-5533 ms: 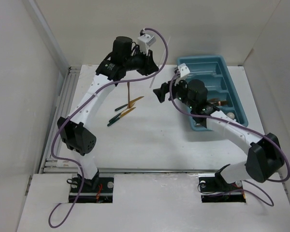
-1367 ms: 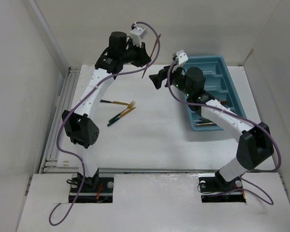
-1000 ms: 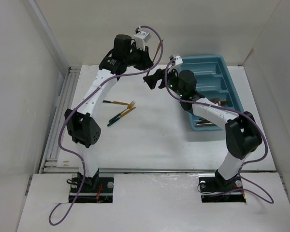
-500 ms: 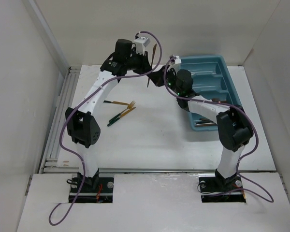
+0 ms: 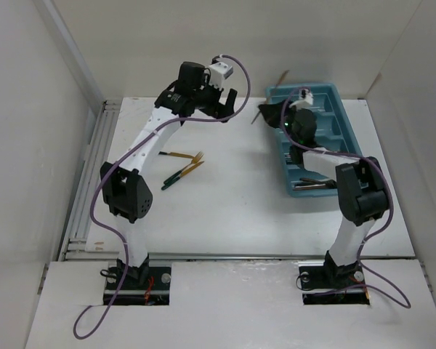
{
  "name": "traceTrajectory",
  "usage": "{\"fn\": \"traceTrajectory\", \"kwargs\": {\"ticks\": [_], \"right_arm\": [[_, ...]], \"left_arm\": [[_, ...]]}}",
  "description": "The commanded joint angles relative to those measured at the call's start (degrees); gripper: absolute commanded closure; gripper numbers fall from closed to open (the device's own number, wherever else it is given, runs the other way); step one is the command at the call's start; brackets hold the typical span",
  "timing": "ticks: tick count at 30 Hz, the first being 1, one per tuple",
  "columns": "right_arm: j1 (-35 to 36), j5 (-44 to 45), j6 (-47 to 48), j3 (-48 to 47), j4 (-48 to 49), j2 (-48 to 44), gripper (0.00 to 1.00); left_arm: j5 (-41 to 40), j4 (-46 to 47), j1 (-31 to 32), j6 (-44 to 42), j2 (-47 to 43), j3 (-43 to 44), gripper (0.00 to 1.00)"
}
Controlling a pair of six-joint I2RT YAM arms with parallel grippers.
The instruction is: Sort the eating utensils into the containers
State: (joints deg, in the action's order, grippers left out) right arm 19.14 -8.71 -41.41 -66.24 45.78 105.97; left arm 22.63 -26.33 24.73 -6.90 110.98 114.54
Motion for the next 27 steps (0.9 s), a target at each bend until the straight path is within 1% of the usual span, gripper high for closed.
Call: {"fn": "traceTrajectory", "kwargs": {"ticks": [1,2,3,4,6,8,9,10,11,12,13,15,16,17,18,19,21,22,23,24,27], "right_arm": [[-6.11,9.13,-11.64,3.74,2.14,-3.93,1.00],[-7.08,12.19,-12.90,3.75,0.12,-3.93,1.00],[-8.66,13.79,-13.95,4.36,-3.73,-3.93,1.00],[-9.20,15.11,-14.75,4.36,-4.99,-3.93,1.00],[-10.16,17.57,-17.38,4.36,-6.57,-2.62,1.00],[-11.05,18.28,-21.76,3.84,-7.11,-0.25,1.00],[-11.83,18.29,-23.09,3.84,-7.63,0.72,1.00],[-12.54,18.29,-24.15,3.31,-7.63,1.42,1.00],[-12.54,18.29,-24.94,3.31,-7.63,2.82,1.00],[-13.07,18.29,-25.56,2.70,-7.63,2.84,0.92],[-13.07,18.81,-25.56,2.00,-7.63,3.53,0.83],[-13.07,18.82,-25.56,1.38,-9.74,3.54,0.69],[-13.07,18.82,-25.56,1.37,-10.27,3.54,0.52],[-13.07,18.82,-25.56,1.37,-11.05,3.54,0.46],[-13.07,18.82,-25.56,0.85,-11.06,3.54,0.41],[-13.07,18.82,-23.56,0.85,-11.06,3.54,0.36],[-13.07,17.07,-19.44,-0.81,-11.06,2.23,0.35],[-13.07,15.93,-12.97,-1.61,-11.58,1.70,0.33],[-13.07,15.40,-11.17,-2.22,-12.90,1.00,0.31],[-13.07,16.69,-11.15,-2.23,-16.21,0.12,0.30],[-13.68,18.55,-9.32,0.84,-16.25,-3.57,0.30]], "left_arm": [[-13.45,-0.32,-0.47,-11.28,-0.94,2.62,0.00],[-21.15,0.83,-0.47,-12.25,-0.94,2.62,0.00],[-25.05,2.32,-1.17,-12.26,-0.94,1.57,0.00],[-29.10,5.38,-1.79,-11.13,-0.94,0.43,0.00],[-36.22,7.51,-2.49,-10.07,-0.94,-0.20,0.00],[-34.51,6.99,-3.28,-10.07,-0.32,-0.89,0.00],[-31.10,6.03,-3.89,-11.37,-0.32,-1.42,0.00],[-28.72,5.07,-3.90,-13.39,-0.32,-2.04,0.06],[-26.61,3.06,-3.90,-16.10,-0.32,-4.04,0.10],[-25.63,2.34,-3.90,-21.79,-0.32,-5.45,0.15],[-25.62,1.81,-3.90,-24.11,-0.32,-6.86,0.15],[-26.32,0.67,-5.65,-27.89,-0.85,-10.72,0.17],[-25.80,0.66,-6.27,-29.56,-0.85,-11.79,0.18],[-25.80,-0.03,-6.88,-31.58,-0.85,-12.58,0.18],[-25.80,-0.65,-8.02,-32.12,-0.85,-13.72,0.18],[-25.80,-0.66,-8.03,-32.13,-0.85,-13.73,0.18],[-26.32,-1.44,-8.73,-31.00,-0.33,-13.73,0.19],[-26.32,-2.14,-9.34,-30.38,-0.32,-13.73,0.19],[-25.80,-2.15,-9.35,-29.67,-0.32,-13.21,0.19],[-24.93,-2.15,-9.35,-28.97,0.20,-13.20,0.19],[-23.43,-2.77,-9.35,-26.78,0.20,-13.20,0.19]]}}
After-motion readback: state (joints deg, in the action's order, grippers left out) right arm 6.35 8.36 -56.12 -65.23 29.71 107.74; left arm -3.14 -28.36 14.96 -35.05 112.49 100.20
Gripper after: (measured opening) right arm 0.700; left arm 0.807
